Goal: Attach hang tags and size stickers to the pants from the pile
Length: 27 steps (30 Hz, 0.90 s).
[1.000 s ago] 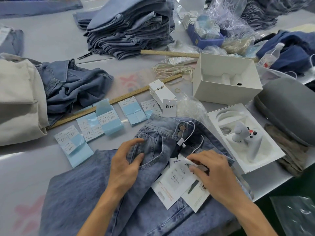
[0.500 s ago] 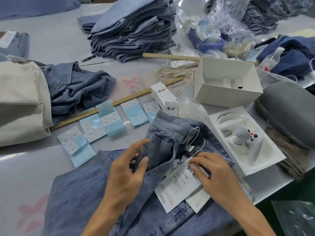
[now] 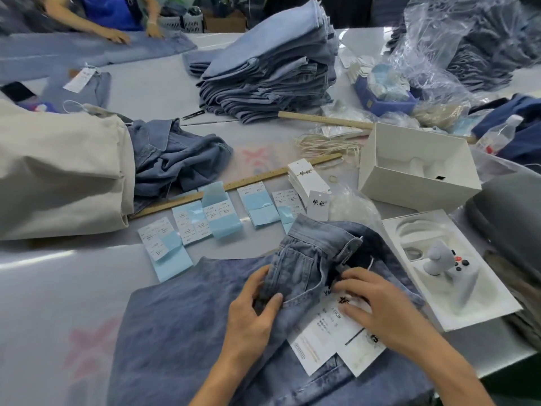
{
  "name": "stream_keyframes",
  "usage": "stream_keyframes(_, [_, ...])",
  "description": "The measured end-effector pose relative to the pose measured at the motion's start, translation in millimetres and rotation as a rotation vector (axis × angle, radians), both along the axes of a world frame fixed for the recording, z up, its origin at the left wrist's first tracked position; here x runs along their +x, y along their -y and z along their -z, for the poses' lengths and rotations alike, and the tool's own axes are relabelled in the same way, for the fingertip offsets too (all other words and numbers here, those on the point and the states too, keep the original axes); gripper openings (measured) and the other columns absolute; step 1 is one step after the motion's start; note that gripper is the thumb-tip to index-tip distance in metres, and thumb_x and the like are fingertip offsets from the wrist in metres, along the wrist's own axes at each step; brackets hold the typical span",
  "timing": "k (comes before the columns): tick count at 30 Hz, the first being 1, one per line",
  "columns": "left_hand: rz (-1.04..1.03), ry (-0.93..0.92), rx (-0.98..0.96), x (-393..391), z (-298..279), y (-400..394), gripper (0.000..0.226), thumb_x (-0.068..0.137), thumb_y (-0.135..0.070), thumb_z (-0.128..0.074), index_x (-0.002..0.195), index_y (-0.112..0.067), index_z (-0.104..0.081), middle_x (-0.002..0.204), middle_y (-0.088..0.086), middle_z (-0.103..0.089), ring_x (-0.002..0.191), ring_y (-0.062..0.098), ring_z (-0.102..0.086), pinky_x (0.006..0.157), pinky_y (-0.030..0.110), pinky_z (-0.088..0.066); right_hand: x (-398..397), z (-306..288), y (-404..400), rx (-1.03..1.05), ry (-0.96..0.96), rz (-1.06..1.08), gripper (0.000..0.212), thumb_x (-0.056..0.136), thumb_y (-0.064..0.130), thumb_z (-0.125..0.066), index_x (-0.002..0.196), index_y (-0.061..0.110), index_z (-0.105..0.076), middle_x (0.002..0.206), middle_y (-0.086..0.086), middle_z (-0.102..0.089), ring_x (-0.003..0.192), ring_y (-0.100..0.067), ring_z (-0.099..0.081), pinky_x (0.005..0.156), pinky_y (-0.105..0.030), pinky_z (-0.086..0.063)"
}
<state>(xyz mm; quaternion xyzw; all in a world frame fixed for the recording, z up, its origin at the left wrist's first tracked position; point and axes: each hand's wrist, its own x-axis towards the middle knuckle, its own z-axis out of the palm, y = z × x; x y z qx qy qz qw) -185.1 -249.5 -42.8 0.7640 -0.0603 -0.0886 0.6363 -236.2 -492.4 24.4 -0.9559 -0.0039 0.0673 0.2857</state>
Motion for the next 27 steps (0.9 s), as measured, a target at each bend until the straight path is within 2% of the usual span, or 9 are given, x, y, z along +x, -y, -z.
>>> stream_keyframes(2, [0.005,-0.019,-0.013,-2.1,1.3,1.1,0.054,0.093,-0.009,-0.073,0.132,-0.044,-0.059,0.122,-0.029,-0.068,0.115,-0.003,-0.065,0.094,0.012,-0.050,-7.1,2.4,-0.5,0.056,0.096,0.030,0.032,0.085,0.004,-0.079,0.108,0.025,-0.078,0.115,0.024,-0.066,0.111,0.006,-0.061,0.093,-0.008,-0.044])
stream_keyframes(6, [-0.032,-0.124,-0.215,-0.1,-5.5,-3.9,0.052,0.091,0.005,-0.070,0.122,-0.037,-0.071,0.123,-0.011,-0.073,0.119,0.010,-0.067,0.102,0.029,-0.053,-13.6,15.0,-9.6,-0.067,0.272,0.075,0.033,0.069,-0.008,-0.087,0.089,0.017,-0.081,0.096,0.013,-0.074,0.093,-0.002,-0.068,0.090,-0.011,-0.047])
stream_keyframes(9, [0.012,-0.084,-0.261,-7.0,-17.0,-9.0,0.057,0.090,0.008,-0.069,0.116,-0.043,-0.073,0.120,-0.008,-0.074,0.118,0.012,-0.067,0.099,0.024,-0.053,-14.8,18.4,-16.8,-0.117,0.347,0.119,0.038,0.064,-0.014,-0.088,0.091,0.011,-0.080,0.097,0.004,-0.074,0.092,-0.011,-0.069,0.091,-0.015,-0.047])
stream_keyframes(14, [0.173,0.040,-0.205,-27.7,-30.9,-12.3,0.059,0.092,0.010,-0.063,0.124,-0.040,-0.069,0.135,-0.014,-0.064,0.131,0.009,-0.057,0.107,0.022,-0.046,-22.1,-0.1,-14.3,0.036,0.540,0.185,0.024,0.083,-0.002,-0.070,0.100,0.015,-0.077,0.100,0.013,-0.073,0.092,-0.002,-0.069,0.087,-0.014,-0.052])
stream_keyframes(18, [0.221,0.155,-0.095,-42.7,-34.0,-3.2,0.054,0.092,0.004,-0.062,0.126,-0.037,-0.066,0.135,-0.015,-0.060,0.130,0.010,-0.058,0.109,0.030,-0.048,-14.7,-33.9,5.4,0.257,0.765,0.499,0.019,0.096,-0.001,-0.059,0.094,0.015,-0.070,0.085,0.009,-0.070,0.076,-0.007,-0.070,0.069,-0.016,-0.058])
stream_keyframes(21, [0.465,0.230,0.088,-59.8,-30.0,15.0,0.038,0.097,-0.015,-0.057,0.130,-0.031,-0.065,0.146,-0.008,-0.053,0.133,0.000,-0.051,0.112,0.019,-0.039,4.3,-63.0,15.1,0.388,0.808,0.619,0.021,0.100,0.005,-0.057,0.098,0.021,-0.070,0.089,0.012,-0.072,0.078,-0.006,-0.070,0.070,-0.013,-0.056])
stream_keyframes(24, [0.673,-0.011,0.155,-72.1,-37.0,25.0,0.034,0.097,-0.049,-0.048,0.129,-0.056,-0.058,0.147,-0.037,-0.039,0.134,-0.022,-0.032,0.110,0.004,-0.023,25.4,-78.8,20.9,0.425,0.700,0.485,0.024,0.099,0.007,-0.061,0.101,0.028,-0.073,0.094,0.014,-0.075,0.083,-0.003,-0.071,0.075,-0.012,-0.055])
stream_keyframes(26, [0.629,-0.169,0.108,-69.5,-31.5,12.0,0.038,0.094,-0.062,-0.052,0.131,-0.067,-0.049,0.137,-0.041,-0.039,0.137,-0.018,-0.034,0.105,0.003,-0.029,36.6,-78.8,16.6,0.406,0.568,0.310,0.029,0.096,0.008,-0.065,0.100,0.035,-0.073,0.098,0.016,-0.075,0.088,-0.003,-0.072,0.077,-0.013,-0.055])
stream_keyframes(27, [0.478,-0.100,0.069,-75.6,-17.2,10.2,0.047,0.093,-0.068,-0.053,0.139,-0.063,-0.044,0.132,-0.038,-0.039,0.131,-0.021,-0.038,0.095,-0.002,-0.032,40.0,-72.5,13.9,0.361,0.486,0.213,0.030,0.095,0.008,-0.067,0.100,0.037,-0.072,0.100,0.017,-0.074,0.091,-0.003,-0.071,0.078,-0.014,-0.055])
